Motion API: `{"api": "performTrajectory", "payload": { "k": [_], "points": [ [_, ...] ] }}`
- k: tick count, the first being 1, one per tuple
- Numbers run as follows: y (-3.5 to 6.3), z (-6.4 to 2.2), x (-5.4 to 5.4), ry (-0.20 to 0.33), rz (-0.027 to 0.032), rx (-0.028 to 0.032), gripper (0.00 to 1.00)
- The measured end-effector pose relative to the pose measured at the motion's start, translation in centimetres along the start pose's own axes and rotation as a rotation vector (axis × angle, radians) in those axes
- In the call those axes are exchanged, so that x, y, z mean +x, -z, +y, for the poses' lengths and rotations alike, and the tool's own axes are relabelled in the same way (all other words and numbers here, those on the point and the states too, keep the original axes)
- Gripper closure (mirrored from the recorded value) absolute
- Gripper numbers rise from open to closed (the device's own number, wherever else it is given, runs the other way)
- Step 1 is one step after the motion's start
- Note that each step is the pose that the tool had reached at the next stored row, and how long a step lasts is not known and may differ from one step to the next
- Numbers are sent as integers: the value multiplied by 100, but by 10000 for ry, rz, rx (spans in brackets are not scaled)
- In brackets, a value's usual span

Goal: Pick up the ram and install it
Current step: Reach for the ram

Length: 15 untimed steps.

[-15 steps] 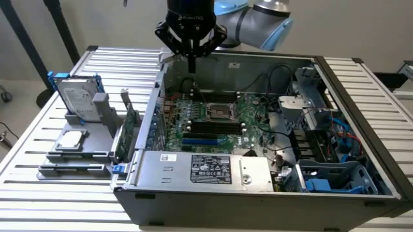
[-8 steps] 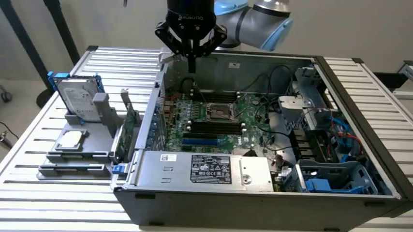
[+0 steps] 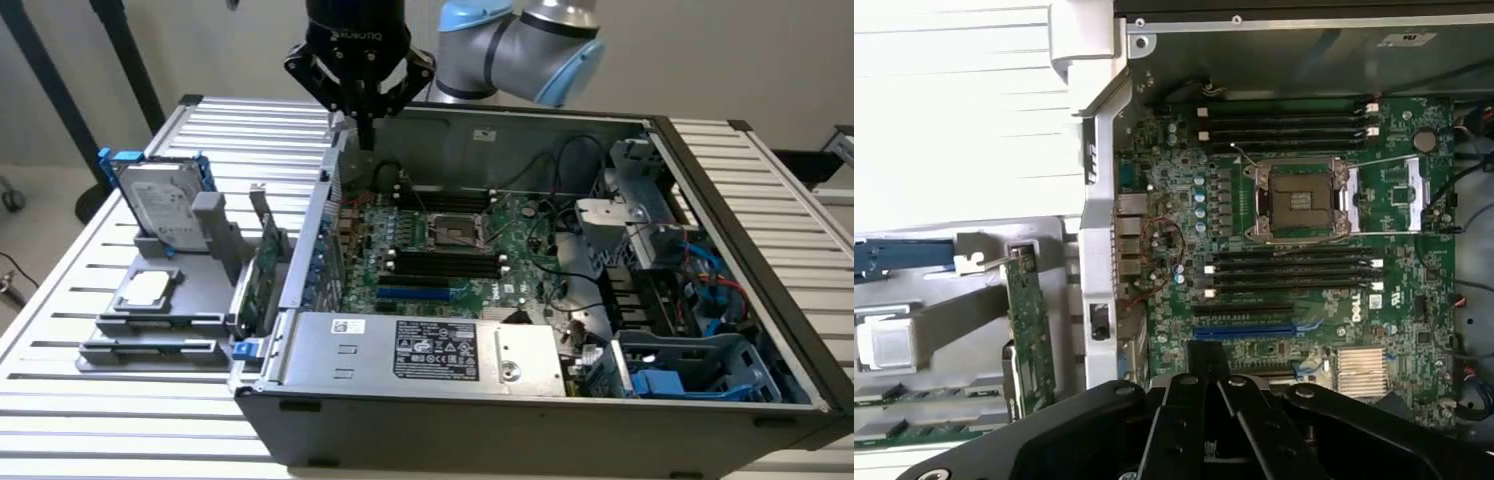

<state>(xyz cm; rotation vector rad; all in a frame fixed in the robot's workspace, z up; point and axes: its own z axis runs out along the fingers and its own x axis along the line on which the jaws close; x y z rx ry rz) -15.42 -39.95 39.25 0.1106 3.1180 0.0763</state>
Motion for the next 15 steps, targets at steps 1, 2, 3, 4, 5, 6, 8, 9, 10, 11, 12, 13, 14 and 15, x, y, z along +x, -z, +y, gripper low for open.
{"api": "performTrajectory", "payload": {
  "k": [1,2,3,4,5,6,8,9,10,11,12,13,14,15],
  "points": [
    [0,-4,44,2,0,0,89],
    [1,-9,89,2,1,1,89],
    [-1,-14,134,1,0,0,89],
    [-2,-21,180,0,0,0,89],
    [-4,-27,225,1,0,0,89],
    [-6,-34,269,1,0,-1,89],
    [-13,-51,361,0,0,0,89],
    [-17,-60,406,0,1,0,89],
    [-22,-70,451,2,0,0,89],
    [-27,-81,496,1,0,0,89],
    [-32,-91,539,1,2,2,89],
    [-39,-102,584,0,4,2,89],
    [-44,-113,626,1,6,3,89],
    [-51,-125,670,2,9,5,89]
  ]
}}
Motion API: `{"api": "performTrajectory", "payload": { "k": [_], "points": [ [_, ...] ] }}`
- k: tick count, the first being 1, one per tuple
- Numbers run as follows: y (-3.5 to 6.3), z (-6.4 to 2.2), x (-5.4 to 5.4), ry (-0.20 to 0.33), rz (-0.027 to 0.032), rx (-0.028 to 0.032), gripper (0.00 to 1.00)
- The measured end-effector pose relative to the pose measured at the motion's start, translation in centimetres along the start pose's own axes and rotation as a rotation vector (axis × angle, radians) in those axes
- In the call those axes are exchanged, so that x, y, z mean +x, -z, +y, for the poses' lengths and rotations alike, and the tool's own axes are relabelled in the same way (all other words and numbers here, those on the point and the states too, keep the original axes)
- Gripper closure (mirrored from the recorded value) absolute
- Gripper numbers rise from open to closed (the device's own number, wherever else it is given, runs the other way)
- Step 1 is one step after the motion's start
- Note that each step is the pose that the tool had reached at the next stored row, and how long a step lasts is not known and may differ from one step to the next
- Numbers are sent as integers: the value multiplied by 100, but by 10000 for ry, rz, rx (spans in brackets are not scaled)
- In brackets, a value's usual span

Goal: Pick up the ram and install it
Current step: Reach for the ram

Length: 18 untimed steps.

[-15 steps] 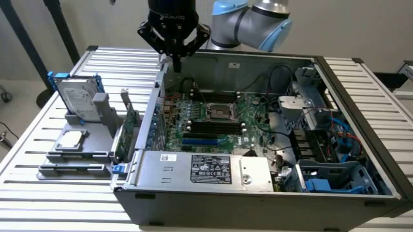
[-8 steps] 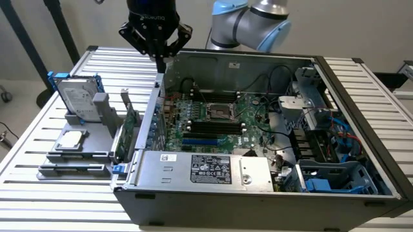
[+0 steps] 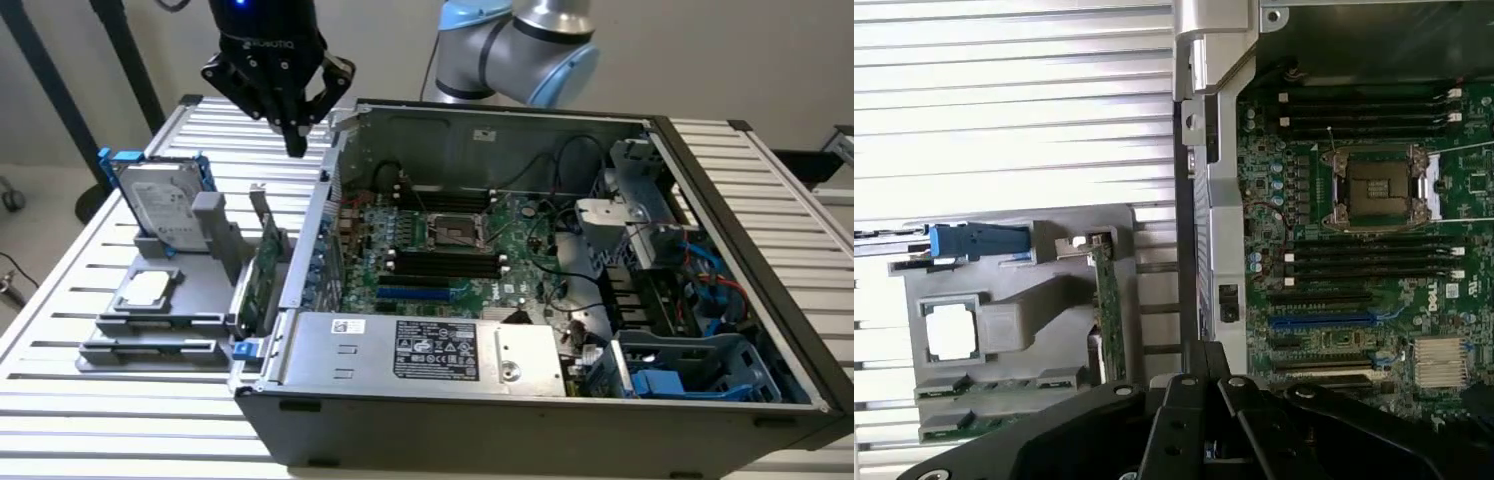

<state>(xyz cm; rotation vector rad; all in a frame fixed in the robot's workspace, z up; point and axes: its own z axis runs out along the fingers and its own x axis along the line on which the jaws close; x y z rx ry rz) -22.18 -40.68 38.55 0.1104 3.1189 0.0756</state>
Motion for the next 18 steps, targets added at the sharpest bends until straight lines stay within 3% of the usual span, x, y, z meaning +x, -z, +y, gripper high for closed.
{"api": "performTrajectory", "payload": {
  "k": [18],
  "points": [
    [-99,-189,664,-4,82,57,89]
  ]
}}
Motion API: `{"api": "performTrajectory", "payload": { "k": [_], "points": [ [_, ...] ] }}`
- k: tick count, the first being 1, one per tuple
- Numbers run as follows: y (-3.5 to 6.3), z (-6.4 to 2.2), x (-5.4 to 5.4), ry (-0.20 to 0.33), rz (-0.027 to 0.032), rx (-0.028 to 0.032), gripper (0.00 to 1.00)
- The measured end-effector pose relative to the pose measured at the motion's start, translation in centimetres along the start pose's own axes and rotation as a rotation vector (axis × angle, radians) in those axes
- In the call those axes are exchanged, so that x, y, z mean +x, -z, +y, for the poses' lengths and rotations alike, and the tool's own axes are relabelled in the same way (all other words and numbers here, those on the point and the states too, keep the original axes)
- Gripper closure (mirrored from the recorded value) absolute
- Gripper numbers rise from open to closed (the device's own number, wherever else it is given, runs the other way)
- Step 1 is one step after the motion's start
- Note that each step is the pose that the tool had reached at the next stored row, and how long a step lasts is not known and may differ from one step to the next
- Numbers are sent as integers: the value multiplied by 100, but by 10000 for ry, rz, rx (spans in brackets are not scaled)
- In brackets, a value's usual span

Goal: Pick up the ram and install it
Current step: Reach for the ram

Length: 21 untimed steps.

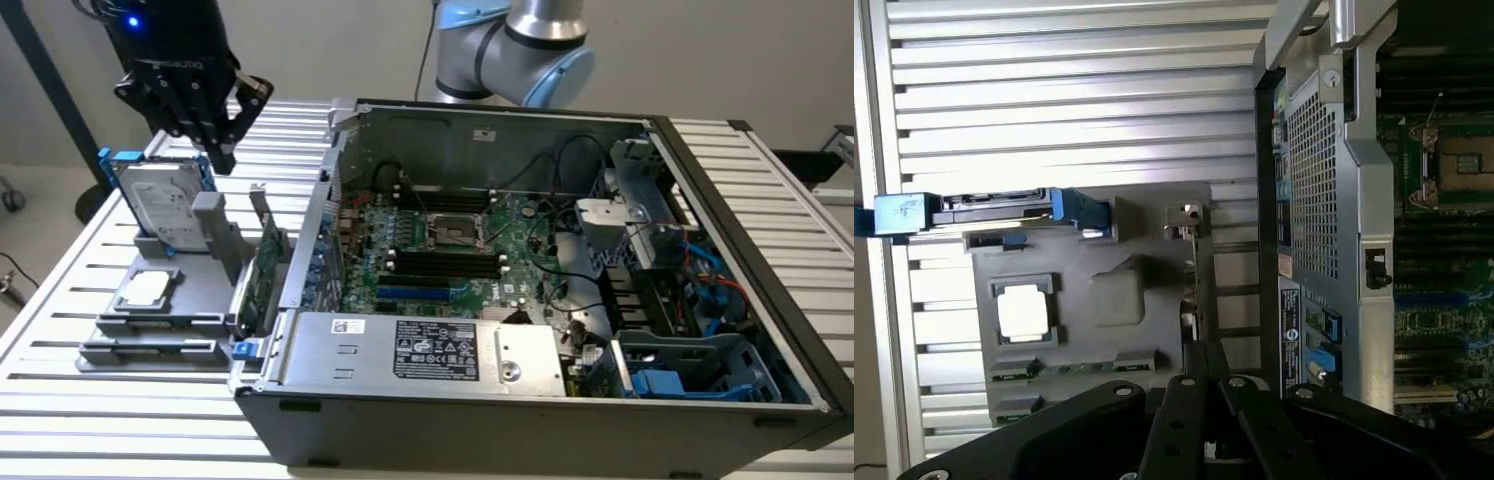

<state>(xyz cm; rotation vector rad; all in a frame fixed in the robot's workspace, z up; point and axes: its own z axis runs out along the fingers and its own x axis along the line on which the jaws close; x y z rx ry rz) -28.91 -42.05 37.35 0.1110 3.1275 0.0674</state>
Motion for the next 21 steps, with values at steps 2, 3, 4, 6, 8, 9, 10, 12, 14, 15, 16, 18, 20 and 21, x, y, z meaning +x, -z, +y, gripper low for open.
{"api": "performTrajectory", "payload": {
  "k": [2,3,4,6,8,9,10,12,14,15,16,18,20,21],
  "points": [
    [-9,-19,63,-1,16,15,89],
    [-13,-30,95,-1,23,22,89],
    [-18,-39,127,-1,30,28,89],
    [-27,-58,192,-1,43,44,89],
    [-35,-77,257,-2,54,60,89],
    [-39,-86,290,-2,58,66,89],
    [-43,-95,323,-2,62,74,89],
    [-51,-115,390,-3,72,89,89],
    [-59,-133,456,-2,79,105,89],
    [-63,-142,489,-2,84,113,89],
    [-67,-151,521,-3,87,121,89],
    [-73,-170,588,-3,95,139,89],
    [-81,-188,649,-3,102,158,89],
    [-83,-196,676,-3,108,169,89]
  ]
}}
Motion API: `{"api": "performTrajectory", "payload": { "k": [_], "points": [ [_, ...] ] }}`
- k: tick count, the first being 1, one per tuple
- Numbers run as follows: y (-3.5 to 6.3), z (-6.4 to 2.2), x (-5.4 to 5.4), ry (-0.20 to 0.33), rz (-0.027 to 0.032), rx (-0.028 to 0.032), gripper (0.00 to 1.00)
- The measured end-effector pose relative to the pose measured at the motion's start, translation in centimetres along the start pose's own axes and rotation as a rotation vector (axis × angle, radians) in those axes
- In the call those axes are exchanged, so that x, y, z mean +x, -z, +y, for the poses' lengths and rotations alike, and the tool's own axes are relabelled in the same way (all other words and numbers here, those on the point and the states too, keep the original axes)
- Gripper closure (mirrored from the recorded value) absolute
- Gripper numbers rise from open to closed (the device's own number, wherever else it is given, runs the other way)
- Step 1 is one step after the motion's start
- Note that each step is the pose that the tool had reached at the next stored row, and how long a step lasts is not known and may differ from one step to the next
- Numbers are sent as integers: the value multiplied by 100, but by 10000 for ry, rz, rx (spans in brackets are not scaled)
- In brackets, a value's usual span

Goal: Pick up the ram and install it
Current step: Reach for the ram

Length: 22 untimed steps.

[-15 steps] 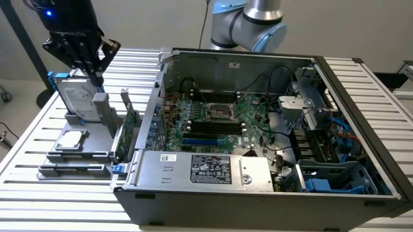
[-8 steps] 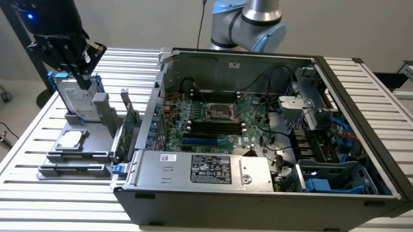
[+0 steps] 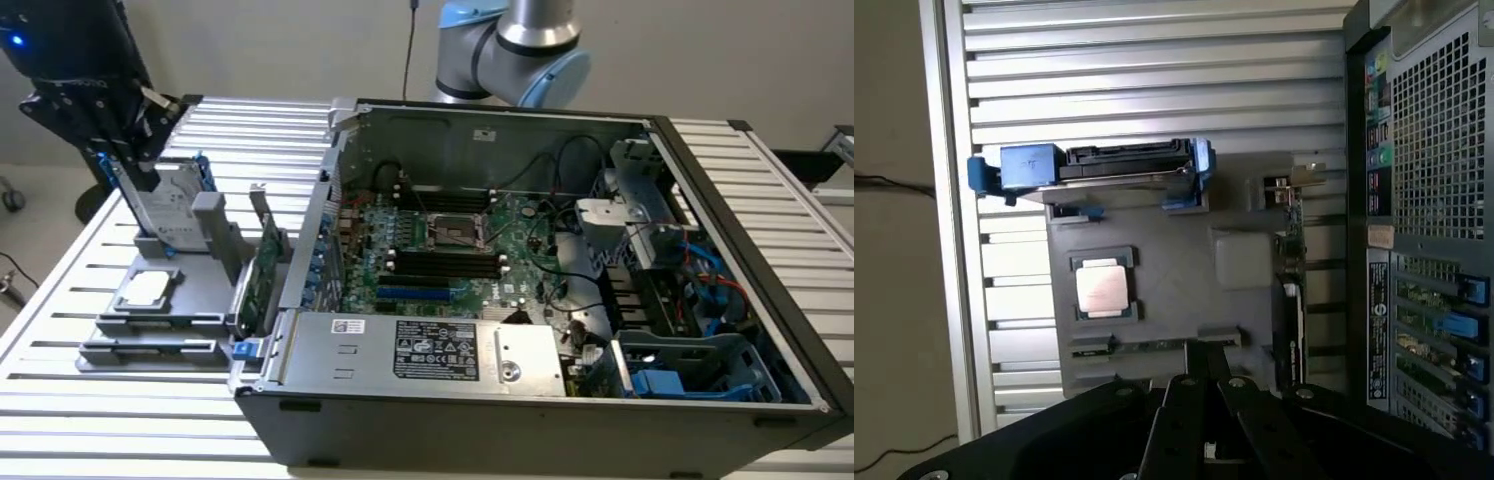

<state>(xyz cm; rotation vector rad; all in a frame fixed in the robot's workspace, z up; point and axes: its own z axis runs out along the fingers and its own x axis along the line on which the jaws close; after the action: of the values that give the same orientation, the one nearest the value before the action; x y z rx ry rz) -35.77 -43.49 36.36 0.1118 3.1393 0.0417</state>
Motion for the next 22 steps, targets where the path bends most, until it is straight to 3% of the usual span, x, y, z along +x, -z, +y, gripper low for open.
{"api": "performTrajectory", "payload": {
  "k": [5,9,12,22],
  "points": [
    [-13,-43,88,-1,54,85,89],
    [-15,-65,104,4,153,246,89],
    [-15,-68,116,109,166,350,89],
    [-15,-94,149,1093,174,363,89]
  ]
}}
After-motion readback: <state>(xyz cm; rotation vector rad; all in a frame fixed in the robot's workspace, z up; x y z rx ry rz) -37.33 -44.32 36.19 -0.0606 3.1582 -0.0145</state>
